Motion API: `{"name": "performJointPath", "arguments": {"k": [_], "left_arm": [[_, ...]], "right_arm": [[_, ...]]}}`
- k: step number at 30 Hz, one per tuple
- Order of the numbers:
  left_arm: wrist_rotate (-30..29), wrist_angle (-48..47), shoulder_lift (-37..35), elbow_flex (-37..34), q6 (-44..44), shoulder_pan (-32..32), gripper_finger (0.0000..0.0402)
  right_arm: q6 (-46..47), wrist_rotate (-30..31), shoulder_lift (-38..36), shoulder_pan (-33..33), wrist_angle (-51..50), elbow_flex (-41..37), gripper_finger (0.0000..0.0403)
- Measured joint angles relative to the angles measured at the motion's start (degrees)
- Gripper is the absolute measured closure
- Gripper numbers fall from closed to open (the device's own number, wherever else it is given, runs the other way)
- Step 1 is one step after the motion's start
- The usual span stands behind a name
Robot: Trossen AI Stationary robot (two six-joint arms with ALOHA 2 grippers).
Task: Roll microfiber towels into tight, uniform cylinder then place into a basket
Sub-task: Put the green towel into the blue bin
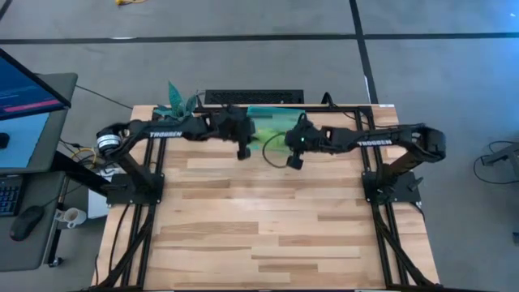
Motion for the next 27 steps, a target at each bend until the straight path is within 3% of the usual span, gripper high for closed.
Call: {"name": "performJointPath", "arguments": {"k": [8, 18, 27], "left_arm": [[5.2, -1.6, 7.2, 8.0, 5.2, 6.9, 0.0387], [3.3, -9.7, 19.2, 21.4, 11.4, 11.1, 0.0384], [2.8, -12.8, 24.0, 26.7, 15.3, 14.0, 0.0385]], "right_arm": [[-7.3, -5.0, 0.0, -8.9, 6.0, 0.0, 0.0379], [-16.5, -8.5, 0.0, -17.6, 6.4, 0.0, 0.0378], [-18.2, -12.9, 2.5, -22.7, 7.7, -0.1, 0.0379]]}}
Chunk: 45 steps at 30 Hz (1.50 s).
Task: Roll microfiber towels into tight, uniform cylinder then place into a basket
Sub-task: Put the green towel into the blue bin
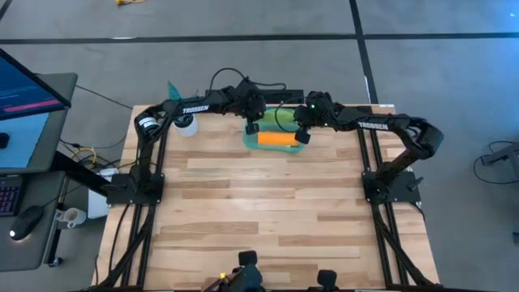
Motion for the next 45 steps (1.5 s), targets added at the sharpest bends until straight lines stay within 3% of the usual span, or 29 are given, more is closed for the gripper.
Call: {"name": "performJointPath", "arguments": {"k": [8, 21, 30, 39, 45], "left_arm": [[0.3, -0.5, 0.5, -0.4, 0.9, 1.4, 0.0385], [0.4, -2.9, 0.6, -0.4, 0.9, 1.3, 0.0381], [0.0, -3.3, 0.6, -0.4, 0.9, 1.3, 0.0336], [-1.4, -3.6, 0.5, 0.9, 0.5, 1.5, 0.0262], [-2.3, -7.3, 0.5, 5.4, 0.1, 1.5, 0.0251]], "right_arm": [[0.4, -0.4, 6.9, -0.7, 1.9, 0.1, 0.0379], [2.5, -0.4, 7.9, -0.6, 1.5, 0.3, 0.0378], [3.1, 0.0, 7.9, -0.6, 0.9, 0.2, 0.0379], [3.4, 0.7, 7.9, -0.7, -1.0, 0.1, 0.0379], [4.2, 0.6, 7.9, -0.6, -1.2, 0.1, 0.0377]]}}
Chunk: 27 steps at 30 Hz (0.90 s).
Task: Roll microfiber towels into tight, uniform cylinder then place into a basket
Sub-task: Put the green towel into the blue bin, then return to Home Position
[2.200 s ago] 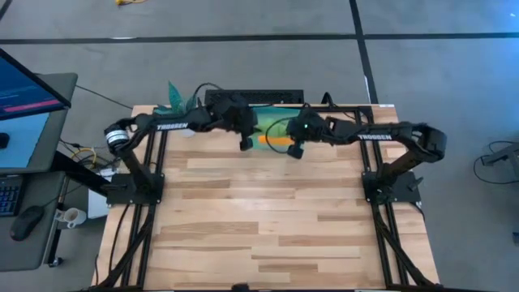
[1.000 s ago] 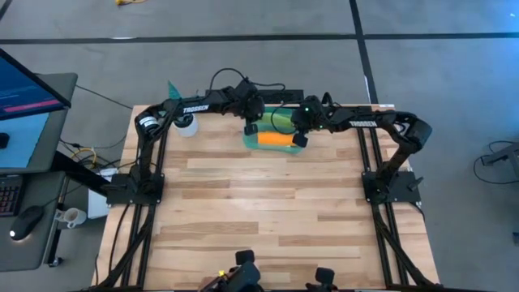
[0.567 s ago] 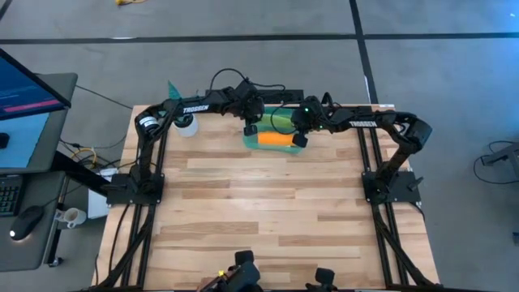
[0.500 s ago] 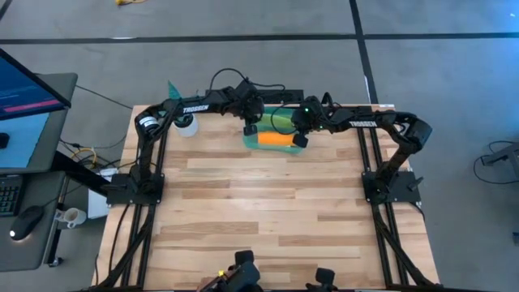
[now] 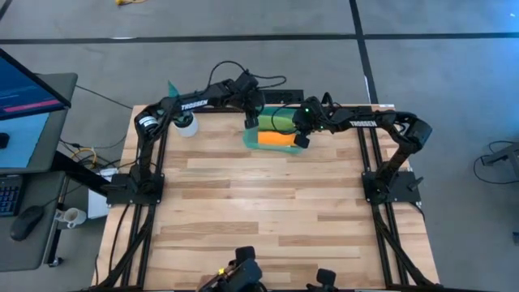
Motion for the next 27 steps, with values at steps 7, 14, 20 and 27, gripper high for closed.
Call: {"name": "performJointPath", "arguments": {"k": [7, 14, 20, 27], "left_arm": [[0.6, -7.2, -0.1, 4.9, 0.7, 0.0, 0.0275], [8.2, -11.8, -0.1, 5.1, 1.2, 1.1, 0.0296], [12.3, -12.4, -0.1, 5.1, -0.4, 2.3, 0.0311], [13.7, -16.5, -0.9, 5.1, -1.8, 2.0, 0.0335]], "right_arm": [[0.8, -0.2, 0.0, 0.1, -0.5, 0.4, 0.0355], [0.8, -0.2, 0.0, 0.2, -4.7, 3.7, 0.0257], [1.8, -0.1, -0.1, 0.5, -10.4, 6.6, 0.0164], [4.3, 0.0, -2.4, 0.4, -18.5, 11.0, 0.0144]]}}
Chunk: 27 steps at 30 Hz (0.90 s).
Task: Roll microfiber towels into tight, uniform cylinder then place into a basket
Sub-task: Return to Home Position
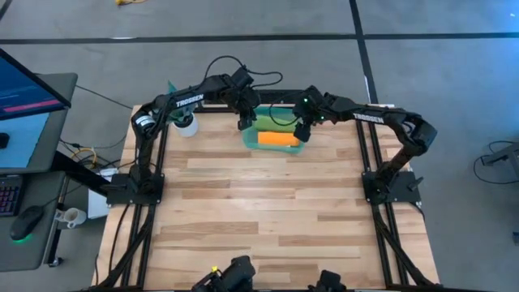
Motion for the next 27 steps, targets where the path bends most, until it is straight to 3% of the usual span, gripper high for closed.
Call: {"name": "performJointPath", "arguments": {"k": [6, 11, 18, 27], "left_arm": [[9.9, 1.2, -6.6, -6.6, -3.1, -0.7, 0.0364], [10.3, 12.5, -16.5, -20.0, -9.0, -3.7, 0.0395], [0.4, 30.8, -33.3, -40.8, -19.0, -12.3, 0.0399], [-12.1, 45.3, -57.0, -63.7, -28.7, -28.1, 0.0401]], "right_arm": [[1.2, -0.5, -9.7, 1.4, -5.4, -0.4, 0.0143], [2.6, -0.6, -19.6, 5.5, -5.0, -4.1, 0.0143], [8.1, -0.6, -30.2, 14.8, 0.9, -11.4, 0.0143], [16.4, -0.6, -38.8, 25.6, 10.5, -19.5, 0.0143]]}}
